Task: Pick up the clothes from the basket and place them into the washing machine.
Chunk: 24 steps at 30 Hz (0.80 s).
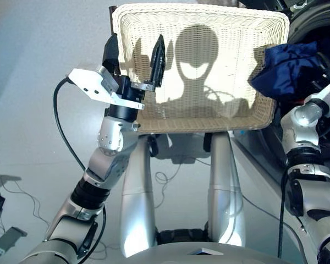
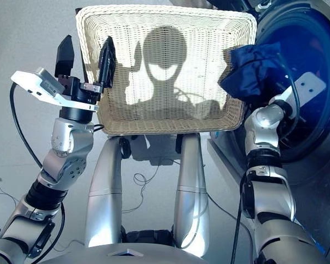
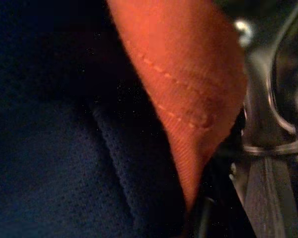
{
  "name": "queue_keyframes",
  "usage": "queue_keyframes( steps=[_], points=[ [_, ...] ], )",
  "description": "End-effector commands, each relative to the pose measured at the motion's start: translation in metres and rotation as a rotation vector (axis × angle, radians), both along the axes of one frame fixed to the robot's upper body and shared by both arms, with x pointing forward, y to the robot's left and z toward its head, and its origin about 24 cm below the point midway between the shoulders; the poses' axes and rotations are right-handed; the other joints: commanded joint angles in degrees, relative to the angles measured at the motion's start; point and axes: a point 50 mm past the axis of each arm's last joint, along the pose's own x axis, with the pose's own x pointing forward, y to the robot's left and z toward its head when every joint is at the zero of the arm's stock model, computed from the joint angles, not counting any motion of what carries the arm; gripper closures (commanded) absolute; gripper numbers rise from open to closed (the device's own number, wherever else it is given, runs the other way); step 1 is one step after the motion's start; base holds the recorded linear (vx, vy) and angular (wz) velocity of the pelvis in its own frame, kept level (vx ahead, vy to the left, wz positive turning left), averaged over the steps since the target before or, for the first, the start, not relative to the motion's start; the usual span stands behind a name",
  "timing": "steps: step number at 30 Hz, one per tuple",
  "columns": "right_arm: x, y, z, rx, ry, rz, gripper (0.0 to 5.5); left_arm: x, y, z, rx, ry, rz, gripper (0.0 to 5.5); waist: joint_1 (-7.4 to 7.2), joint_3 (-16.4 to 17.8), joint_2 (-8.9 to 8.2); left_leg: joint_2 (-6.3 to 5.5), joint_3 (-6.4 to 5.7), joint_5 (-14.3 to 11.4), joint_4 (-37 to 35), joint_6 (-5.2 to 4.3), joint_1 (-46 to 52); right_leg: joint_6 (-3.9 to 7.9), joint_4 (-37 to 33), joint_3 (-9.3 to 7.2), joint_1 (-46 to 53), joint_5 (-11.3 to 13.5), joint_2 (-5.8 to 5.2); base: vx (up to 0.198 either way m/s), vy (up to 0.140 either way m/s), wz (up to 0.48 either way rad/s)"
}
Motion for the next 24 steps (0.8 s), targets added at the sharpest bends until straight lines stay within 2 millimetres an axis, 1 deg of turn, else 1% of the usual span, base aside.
queue_keyframes(
  steps=[1,2,3,4,5,6,8,9,10,11,13,14,15,16,17,18,19,20,24],
  points=[
    [-0.026,-0.047,0.026,0.018,-0.124,-0.164,5.50,-0.020,-0.001,0.022,-0.074,-0.142,-0.057,0.00,0.29,-0.9,1.40,1.46,-2.20,-3.8,2.0,-3.38,2.5,2.04,-3.1,0.71,2.5,1.6,-0.12,0.000,0.000,0.000],
    [-0.028,-0.052,0.031,0.030,-0.137,-0.181,5.50,-0.020,-0.001,0.023,-0.074,-0.148,-0.057,0.00,0.32,-0.9,1.46,1.39,-2.19,-3.1,1.8,-3.35,2.0,2.05,-3.4,0.78,2.1,2.3,-0.16,0.000,0.000,0.000],
    [-0.032,-0.060,0.032,0.059,-0.147,-0.204,5.50,-0.020,0.000,0.022,-0.074,-0.141,-0.058,0.00,0.38,-0.9,1.52,1.48,-2.24,-3.8,2.1,-3.45,2.5,2.10,-2.9,0.76,2.5,1.6,-0.18,0.000,0.000,0.000],
    [-0.036,-0.068,0.035,0.081,-0.154,-0.219,5.50,-0.020,-0.001,0.023,-0.073,-0.144,-0.060,0.00,0.53,-0.9,1.59,1.41,-2.25,-3.2,2.0,-3.41,2.0,2.09,-3.2,0.80,2.1,2.3,-0.28,0.000,0.000,0.000],
    [-0.037,-0.072,0.036,0.084,-0.152,-0.221,5.50,-0.020,-0.001,0.022,-0.071,-0.135,-0.060,0.00,0.65,-0.9,1.69,1.50,-2.31,-3.9,2.3,-3.51,2.4,2.11,-2.7,0.70,2.5,1.5,-0.29,0.000,0.000,0.000],
    [-0.039,-0.077,0.040,0.106,-0.177,-0.227,5.50,-0.020,-0.001,0.023,-0.071,-0.137,-0.060,0.00,0.69,-0.9,1.75,1.45,-2.26,-3.2,2.0,-3.48,2.0,2.15,-3.1,0.70,2.1,2.3,-0.35,0.000,0.000,0.000],
    [-0.045,-0.084,0.045,0.135,-0.216,-0.247,5.50,-0.020,0.000,0.022,-0.070,-0.130,-0.062,0.00,0.78,-0.9,1.87,1.56,-2.26,-4.0,2.6,-3.63,2.3,2.19,-2.7,0.61,2.5,1.5,-0.40,0.000,0.000,0.000],
    [-0.048,-0.088,0.047,0.175,-0.272,-0.260,5.50,-0.020,0.000,0.022,-0.074,-0.130,-0.063,0.00,0.78,-0.9,1.89,1.53,-2.32,-3.5,2.5,-3.61,2.0,2.16,-2.8,0.60,2.2,1.9,-0.41,0.000,0.000,0.000],
    [-0.052,-0.092,0.050,0.231,-0.342,-0.279,5.50,-0.020,0.000,0.022,-0.076,-0.124,-0.067,0.00,0.73,-0.9,1.94,1.58,-2.37,-4.0,2.8,-3.72,2.3,2.18,-2.4,0.55,2.4,1.4,-0.42,0.000,0.000,0.000],
    [-0.053,-0.094,0.051,0.242,-0.352,-0.266,5.50,-0.020,0.000,0.023,-0.074,-0.127,-0.068,0.00,0.83,-0.9,1.84,1.47,-2.39,-3.4,2.7,-3.68,1.8,2.17,-2.7,0.58,1.9,2.1,-0.47,0.000,0.000,0.000],
    [-0.058,-0.102,0.048,0.308,-0.395,-0.291,5.50,-0.020,0.000,0.023,-0.074,-0.123,-0.067,0.00,0.82,-0.9,1.76,1.58,-2.49,-3.7,3.0,-3.80,1.8,2.19,-2.3,0.57,2.0,1.8,-0.37,0.000,0.000,0.000],
    [-0.059,-0.103,0.048,0.336,-0.414,-0.295,5.50,-0.020,0.000,0.023,-0.072,-0.121,-0.067,0.00,0.74,-0.9,1.68,1.61,-2.54,-3.4,2.9,-3.80,1.6,2.21,-2.4,0.65,1.8,2.2,-0.37,0.000,0.000,0.000],
    [-0.062,-0.106,0.045,0.372,-0.441,-0.302,5.50,-0.019,0.001,0.022,-0.069,-0.111,-0.066,0.00,0.75,-0.9,1.54,1.69,-2.58,-3.8,3.2,-3.86,1.7,2.22,-2.2,0.65,2.0,1.9,-0.41,0.000,0.000,0.000],
    [-0.063,-0.107,0.044,0.402,-0.466,-0.305,5.50,-0.019,0.001,0.022,-0.069,-0.109,-0.065,0.00,0.68,-0.9,1.56,1.72,-2.52,-3.5,3.1,-3.88,1.5,2.23,-2.4,0.69,1.9,2.2,-0.42,0.000,0.000,0.000],
    [-0.062,-0.105,0.042,0.443,-0.510,-0.314,5.50,-0.019,0.001,0.022,-0.073,-0.100,-0.065,0.00,0.58,-0.9,1.54,1.79,-2.40,-3.8,3.2,-3.96,1.7,2.23,-2.4,0.70,2.1,2.1,-0.44,0.000,0.000,0.000],
    [-0.062,-0.105,0.042,0.446,-0.515,-0.313,5.50,-0.019,0.002,0.022,-0.072,-0.102,-0.063,0.00,0.55,-0.9,1.44,1.77,-2.37,-3.5,3.0,-3.93,1.5,2.24,-2.6,0.73,2.0,2.4,-0.45,0.000,0.000,0.000],
    [-0.063,-0.105,0.040,0.472,-0.544,-0.333,5.50,-0.018,0.002,0.022,-0.076,-0.094,-0.060,0.00,0.47,-0.9,1.41,1.77,-2.35,-3.8,3.3,-3.95,1.7,2.24,-2.4,0.77,2.1,2.2,-0.42,0.000,0.000,0.000],
    [-0.063,-0.103,0.040,0.496,-0.579,-0.343,5.50,-0.019,0.003,0.023,-0.080,-0.096,-0.059,0.00,0.40,-0.9,1.37,1.76,-2.32,-3.6,3.1,-3.92,1.5,2.25,-2.6,0.85,1.9,2.5,-0.43,0.000,0.000,0.000],
    [-0.054,-0.087,0.040,0.519,-0.640,-0.332,5.50,-0.018,0.003,0.022,-0.090,-0.079,-0.058,0.00,0.03,-0.9,1.18,1.77,-2.11,-3.6,3.2,-3.77,1.3,2.21,-2.4,1.13,1.5,2.6,-0.32,0.000,0.000,0.000]
  ],
)
